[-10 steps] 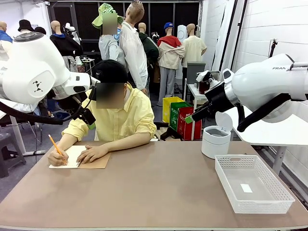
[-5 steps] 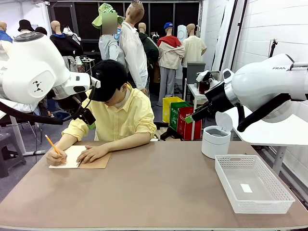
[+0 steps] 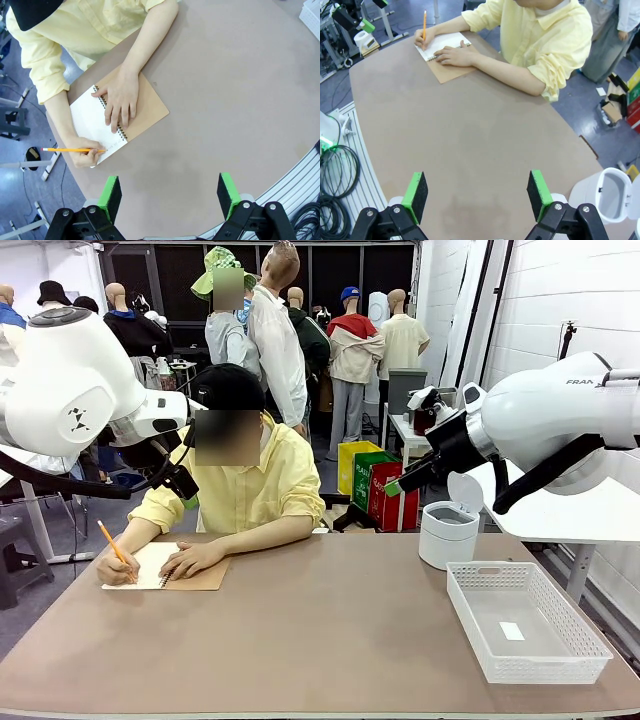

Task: Sort the paper based on its condition.
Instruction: If a person hands you a paper, place it in the Organizing basket , and if it's crumpled, put it in the Trash can.

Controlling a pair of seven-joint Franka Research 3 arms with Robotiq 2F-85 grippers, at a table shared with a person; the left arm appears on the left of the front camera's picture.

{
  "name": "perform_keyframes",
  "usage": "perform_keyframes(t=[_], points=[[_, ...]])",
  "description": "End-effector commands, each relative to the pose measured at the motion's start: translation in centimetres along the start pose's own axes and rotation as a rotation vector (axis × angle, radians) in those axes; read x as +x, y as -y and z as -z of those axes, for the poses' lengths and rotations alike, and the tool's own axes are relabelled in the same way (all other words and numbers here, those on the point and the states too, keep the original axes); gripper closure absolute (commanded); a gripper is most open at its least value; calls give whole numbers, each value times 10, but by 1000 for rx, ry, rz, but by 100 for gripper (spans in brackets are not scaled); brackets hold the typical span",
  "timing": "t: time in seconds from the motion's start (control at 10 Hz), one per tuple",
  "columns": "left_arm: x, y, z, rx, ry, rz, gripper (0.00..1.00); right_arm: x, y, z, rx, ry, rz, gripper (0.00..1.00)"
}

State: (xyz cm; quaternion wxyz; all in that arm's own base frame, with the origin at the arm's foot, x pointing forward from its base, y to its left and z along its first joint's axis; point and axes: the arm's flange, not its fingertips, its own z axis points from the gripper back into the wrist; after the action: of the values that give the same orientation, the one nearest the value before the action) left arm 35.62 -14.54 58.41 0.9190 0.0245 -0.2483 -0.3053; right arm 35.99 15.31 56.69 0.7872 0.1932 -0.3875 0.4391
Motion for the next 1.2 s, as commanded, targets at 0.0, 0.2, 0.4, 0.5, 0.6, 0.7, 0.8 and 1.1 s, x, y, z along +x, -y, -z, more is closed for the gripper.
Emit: perform_keyframes(t=[0.0,0.2,0.4,0.5,0.6,0.7,0.8,1.1], points=[[0,-1,-1,1,6,-2,0,0,1,2,15,2,12,0],[0,-1,-1,1,6,-2,0,0,1,2,15,2,12,0],[0,-1,-1,1,6,-2,0,0,1,2,15,2,12,0],[0,-1,-1,1,6,-2,0,0,1,2,15,2,12,0],[0,-1,-1,1,6,-2,0,0,1,2,15,2,12,0],[0,-1,-1,1,6,-2,0,0,1,2,15,2,12,0],[0,-1,-1,1,6,-2,0,0,1,2,15,2,12,0],[0,-1,-1,1,6,-2,0,0,1,2,15,2,12,0]])
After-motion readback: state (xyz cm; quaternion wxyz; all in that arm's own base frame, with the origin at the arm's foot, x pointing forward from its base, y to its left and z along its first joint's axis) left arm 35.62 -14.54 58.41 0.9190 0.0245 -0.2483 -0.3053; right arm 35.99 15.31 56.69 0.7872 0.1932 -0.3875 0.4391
